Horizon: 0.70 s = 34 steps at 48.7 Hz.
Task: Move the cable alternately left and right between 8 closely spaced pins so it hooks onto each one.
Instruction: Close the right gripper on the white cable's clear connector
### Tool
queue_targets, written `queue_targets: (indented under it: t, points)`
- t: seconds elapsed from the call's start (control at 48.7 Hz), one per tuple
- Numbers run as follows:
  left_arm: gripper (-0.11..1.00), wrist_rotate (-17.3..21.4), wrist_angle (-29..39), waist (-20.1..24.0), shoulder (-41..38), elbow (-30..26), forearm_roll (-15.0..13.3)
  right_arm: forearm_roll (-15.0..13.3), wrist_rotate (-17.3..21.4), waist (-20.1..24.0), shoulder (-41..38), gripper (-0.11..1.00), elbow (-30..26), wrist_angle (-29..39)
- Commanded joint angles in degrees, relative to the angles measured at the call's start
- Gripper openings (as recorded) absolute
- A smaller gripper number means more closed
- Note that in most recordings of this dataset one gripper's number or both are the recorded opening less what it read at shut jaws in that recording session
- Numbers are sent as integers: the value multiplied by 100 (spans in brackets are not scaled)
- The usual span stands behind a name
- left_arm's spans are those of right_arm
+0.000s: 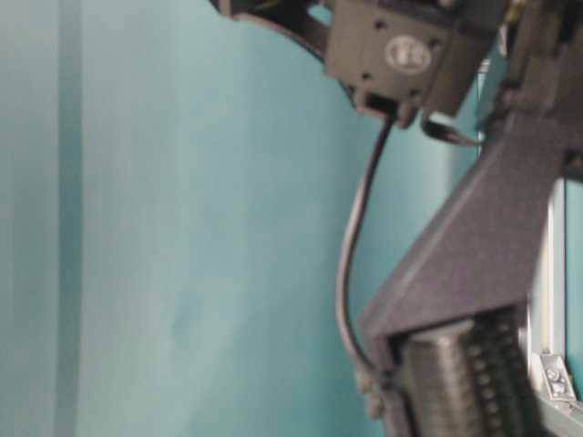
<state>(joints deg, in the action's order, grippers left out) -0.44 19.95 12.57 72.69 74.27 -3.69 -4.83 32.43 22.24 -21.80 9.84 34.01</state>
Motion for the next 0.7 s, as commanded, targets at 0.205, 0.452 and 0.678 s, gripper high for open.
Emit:
queue_targets:
  t: [0.205,0.452,0.678]
  points:
    - [0,-62,-18,-26,-35,-44,-9,-18,123,88,62,60,-62,-70]
    - [0,-62,-18,-26,-35,-26,-9,9,132,237,-44,59,-9,-70]
    - [0,-62,-18,-26,-35,-35,-9,9,132,246,-44,17,-18,-9]
